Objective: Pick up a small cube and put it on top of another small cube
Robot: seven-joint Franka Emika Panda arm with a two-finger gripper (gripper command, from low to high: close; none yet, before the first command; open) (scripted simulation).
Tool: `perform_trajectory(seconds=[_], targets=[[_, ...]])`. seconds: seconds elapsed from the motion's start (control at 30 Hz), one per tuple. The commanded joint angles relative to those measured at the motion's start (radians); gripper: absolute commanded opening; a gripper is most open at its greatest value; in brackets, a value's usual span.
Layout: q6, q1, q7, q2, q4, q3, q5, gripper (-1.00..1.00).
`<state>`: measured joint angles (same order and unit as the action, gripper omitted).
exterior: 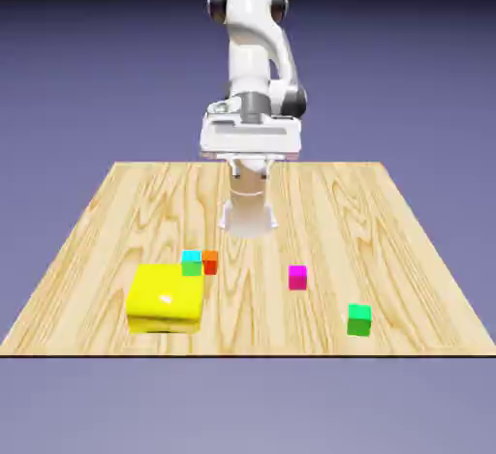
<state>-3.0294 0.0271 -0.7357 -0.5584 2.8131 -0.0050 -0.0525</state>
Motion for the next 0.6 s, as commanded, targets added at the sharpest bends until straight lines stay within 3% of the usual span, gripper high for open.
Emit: perform_trajectory(seconds=[0.0,0.57], targets=[[0.006,0.013,0.004,0.01,0.003,-0.004,-0.044,0.0],[0.114,0.225,0.079,0.172,0.047,-0.074,-0.783,0.0]])
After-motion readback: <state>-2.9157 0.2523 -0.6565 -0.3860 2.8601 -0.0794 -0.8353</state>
